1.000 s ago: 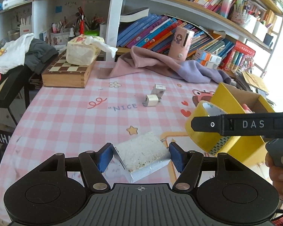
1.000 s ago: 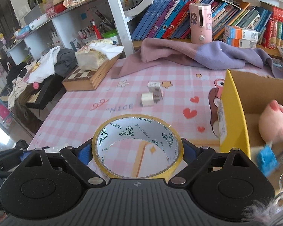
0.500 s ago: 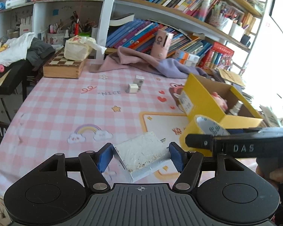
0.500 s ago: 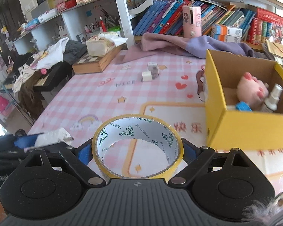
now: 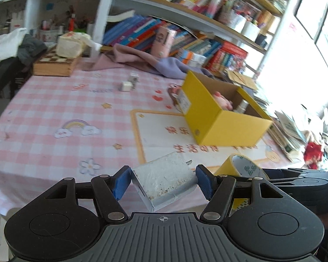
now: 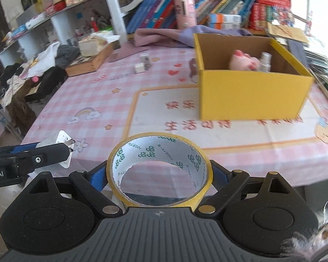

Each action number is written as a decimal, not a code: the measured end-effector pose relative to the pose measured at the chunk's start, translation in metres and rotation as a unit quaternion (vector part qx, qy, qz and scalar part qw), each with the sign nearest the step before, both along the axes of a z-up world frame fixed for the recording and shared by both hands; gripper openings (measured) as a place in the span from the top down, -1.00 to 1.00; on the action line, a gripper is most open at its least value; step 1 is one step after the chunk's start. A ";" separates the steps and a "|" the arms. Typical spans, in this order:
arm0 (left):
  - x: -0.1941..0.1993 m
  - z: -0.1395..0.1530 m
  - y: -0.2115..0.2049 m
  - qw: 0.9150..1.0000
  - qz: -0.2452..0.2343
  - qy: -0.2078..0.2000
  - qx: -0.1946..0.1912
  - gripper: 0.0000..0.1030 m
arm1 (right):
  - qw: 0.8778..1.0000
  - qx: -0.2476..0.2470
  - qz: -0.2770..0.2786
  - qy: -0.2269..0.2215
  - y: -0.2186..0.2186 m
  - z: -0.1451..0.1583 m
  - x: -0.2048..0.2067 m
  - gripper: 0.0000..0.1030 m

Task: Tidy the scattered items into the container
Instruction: 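Lift the tape roll with the right tool while the left tool lifts the white block, then carry the tape roll with the right tool while the left carries the block over the box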

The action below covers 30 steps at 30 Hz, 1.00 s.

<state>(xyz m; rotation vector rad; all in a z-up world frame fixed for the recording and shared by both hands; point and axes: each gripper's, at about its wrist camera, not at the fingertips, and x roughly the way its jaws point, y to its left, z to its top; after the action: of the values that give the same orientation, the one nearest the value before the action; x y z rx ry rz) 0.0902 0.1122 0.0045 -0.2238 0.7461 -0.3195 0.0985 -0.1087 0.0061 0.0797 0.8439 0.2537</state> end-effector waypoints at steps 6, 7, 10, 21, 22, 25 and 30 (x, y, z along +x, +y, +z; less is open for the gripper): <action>-0.001 -0.004 -0.030 0.999 -0.050 0.003 -0.007 -0.26 | 0.999 -0.008 -0.043 0.007 -0.027 -0.002 -0.019 -0.77; -0.001 -0.004 -0.034 0.998 -0.056 0.003 -0.008 -0.26 | 0.999 -0.009 -0.053 0.008 -0.033 -0.002 -0.022 -0.77; 0.001 -0.004 -0.047 0.997 -0.075 0.004 -0.009 -0.26 | 0.997 -0.010 -0.075 0.009 -0.047 -0.002 -0.030 -0.77; 0.012 -0.005 -0.090 0.992 -0.127 0.007 -0.010 -0.26 | 0.992 -0.012 -0.127 0.018 -0.088 -0.004 -0.039 -0.76; 0.013 -0.005 -0.093 0.991 -0.130 0.007 -0.010 -0.26 | 0.991 -0.012 -0.130 0.019 -0.092 -0.004 -0.039 -0.76; 0.018 -0.005 -0.104 0.990 -0.140 0.008 -0.009 -0.26 | 0.990 -0.012 -0.140 0.021 -0.103 -0.005 -0.037 -0.76; 0.027 -0.005 -0.123 0.988 -0.155 0.008 -0.005 -0.26 | 0.988 -0.011 -0.150 0.026 -0.120 -0.007 -0.031 -0.76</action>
<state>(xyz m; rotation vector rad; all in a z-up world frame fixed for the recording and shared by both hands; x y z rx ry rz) 0.1174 -0.0113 -0.0006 -0.1187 0.7956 -0.6171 0.0670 -0.2284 -0.0010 0.1910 0.8745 -0.0419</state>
